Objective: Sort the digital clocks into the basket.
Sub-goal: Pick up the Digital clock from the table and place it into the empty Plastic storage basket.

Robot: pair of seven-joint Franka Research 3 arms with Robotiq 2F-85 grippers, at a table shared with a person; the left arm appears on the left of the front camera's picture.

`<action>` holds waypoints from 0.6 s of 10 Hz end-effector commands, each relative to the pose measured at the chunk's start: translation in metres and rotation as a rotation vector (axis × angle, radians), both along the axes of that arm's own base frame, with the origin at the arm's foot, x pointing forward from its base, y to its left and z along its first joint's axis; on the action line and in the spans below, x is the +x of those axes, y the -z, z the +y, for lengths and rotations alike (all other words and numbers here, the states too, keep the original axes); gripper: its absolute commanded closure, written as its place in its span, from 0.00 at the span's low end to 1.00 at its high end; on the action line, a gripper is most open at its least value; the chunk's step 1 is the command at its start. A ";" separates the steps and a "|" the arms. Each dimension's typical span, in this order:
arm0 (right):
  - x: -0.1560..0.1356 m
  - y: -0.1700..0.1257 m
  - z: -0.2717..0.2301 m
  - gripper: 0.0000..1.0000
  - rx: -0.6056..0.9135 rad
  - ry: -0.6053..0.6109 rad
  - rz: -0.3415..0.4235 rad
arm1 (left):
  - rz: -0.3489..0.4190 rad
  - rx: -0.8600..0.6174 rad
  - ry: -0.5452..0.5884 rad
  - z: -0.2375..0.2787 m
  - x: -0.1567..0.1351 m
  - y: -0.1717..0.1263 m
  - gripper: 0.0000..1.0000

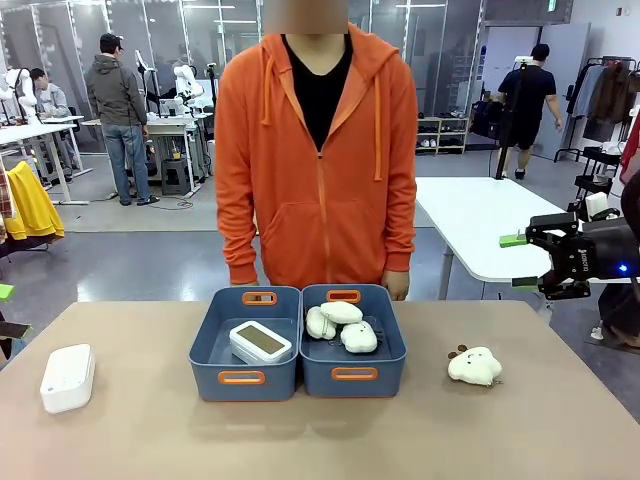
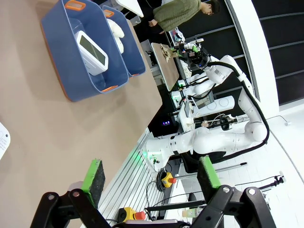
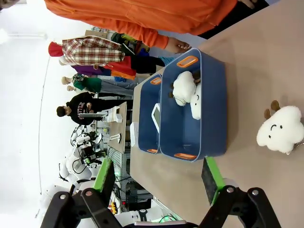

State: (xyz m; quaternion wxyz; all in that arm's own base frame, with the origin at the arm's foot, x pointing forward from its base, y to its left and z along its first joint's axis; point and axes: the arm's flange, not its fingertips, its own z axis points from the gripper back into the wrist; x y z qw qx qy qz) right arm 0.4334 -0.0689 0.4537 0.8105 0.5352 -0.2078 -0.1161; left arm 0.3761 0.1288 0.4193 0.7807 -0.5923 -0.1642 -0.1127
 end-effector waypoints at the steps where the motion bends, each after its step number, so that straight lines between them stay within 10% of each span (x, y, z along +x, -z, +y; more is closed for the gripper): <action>1: -0.001 0.000 0.000 0.07 0.001 0.004 0.000 | 0.000 -0.017 0.000 -0.002 -0.002 -0.004 0.00; 5: -0.001 0.000 0.000 0.07 0.001 0.004 0.000 | 0.000 0.000 0.000 0.000 0.000 0.000 0.00; 6: -0.001 0.000 0.000 0.07 0.001 0.004 0.000 | -0.052 0.191 -0.087 -0.019 -0.015 -0.026 0.00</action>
